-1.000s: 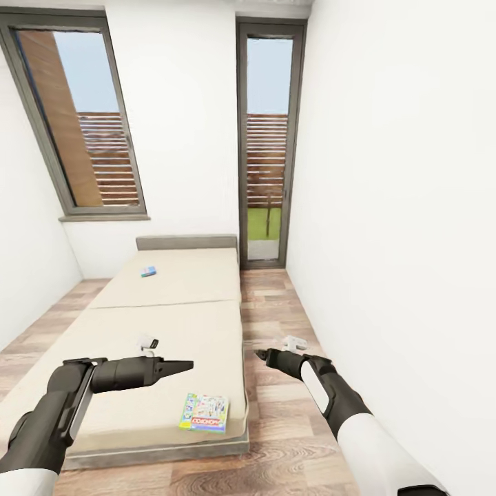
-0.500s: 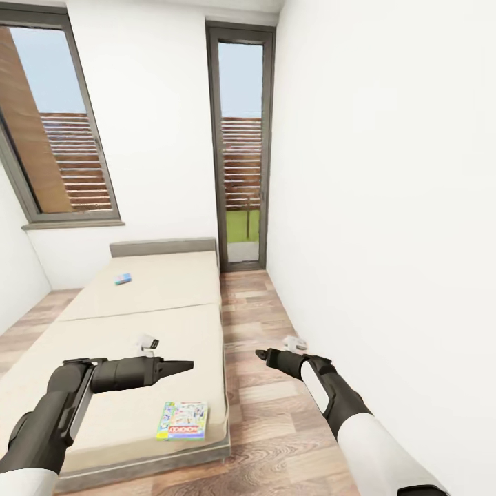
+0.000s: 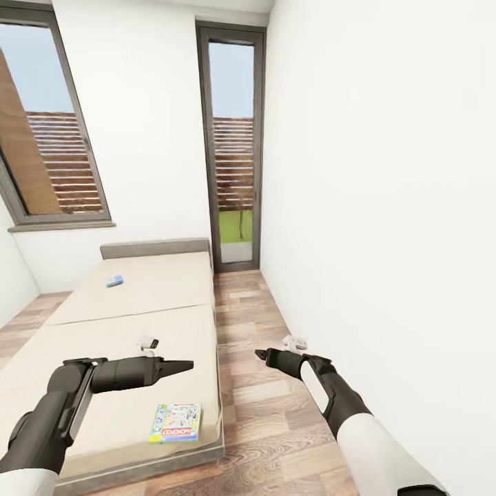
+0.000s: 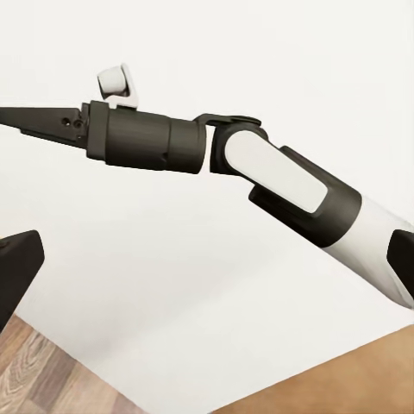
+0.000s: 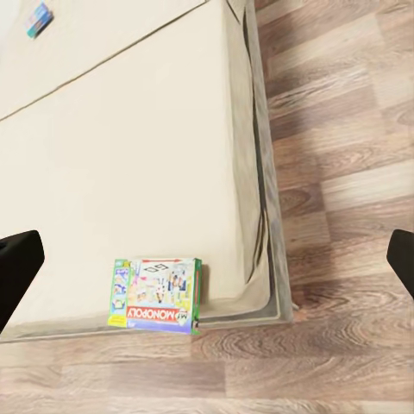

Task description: Put all the toys in the child's room - the three board games (two on the bed and one on the table), the two jigsaw puzzles on the table, and the tennis ball on the table - inside the toy box on the table in the child's room.

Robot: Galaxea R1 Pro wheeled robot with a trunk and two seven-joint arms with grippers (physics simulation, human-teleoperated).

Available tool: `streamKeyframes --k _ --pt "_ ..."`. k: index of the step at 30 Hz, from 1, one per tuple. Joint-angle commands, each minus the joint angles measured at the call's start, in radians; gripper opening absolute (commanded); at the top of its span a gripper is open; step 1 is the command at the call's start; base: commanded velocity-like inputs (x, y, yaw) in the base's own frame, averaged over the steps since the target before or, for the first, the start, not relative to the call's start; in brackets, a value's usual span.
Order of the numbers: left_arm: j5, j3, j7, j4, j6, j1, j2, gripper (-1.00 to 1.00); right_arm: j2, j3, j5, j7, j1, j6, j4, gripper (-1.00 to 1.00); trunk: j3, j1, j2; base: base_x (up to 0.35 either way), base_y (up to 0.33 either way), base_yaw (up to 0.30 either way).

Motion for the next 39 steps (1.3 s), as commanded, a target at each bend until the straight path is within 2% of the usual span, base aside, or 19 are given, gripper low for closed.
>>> streamKeyframes --k 1,12,39 --pt "-0.001 0.0 -0.004 0.0 0.011 -0.001 0.0 1.0 0.0 0.0 -0.002 0.0 -0.001 0.005 -0.001 1.0 -0.002 0.001 -0.002 0.0 -0.001 -0.018" --pt "-0.001 0.0 -0.003 0.0 0.011 -0.001 0.0 1.0 0.0 0.0 -0.002 0.0 -0.001 0.005 -0.001 1.0 -0.002 0.001 -0.002 0.106 -0.079 0.039" --pt "-0.001 0.0 -0.002 0.0 0.011 -0.001 -0.001 1.0 0.0 0.0 -0.002 0.002 -0.001 0.003 -0.001 1.0 -0.002 0.001 -0.002 0.04 0.014 0.265"
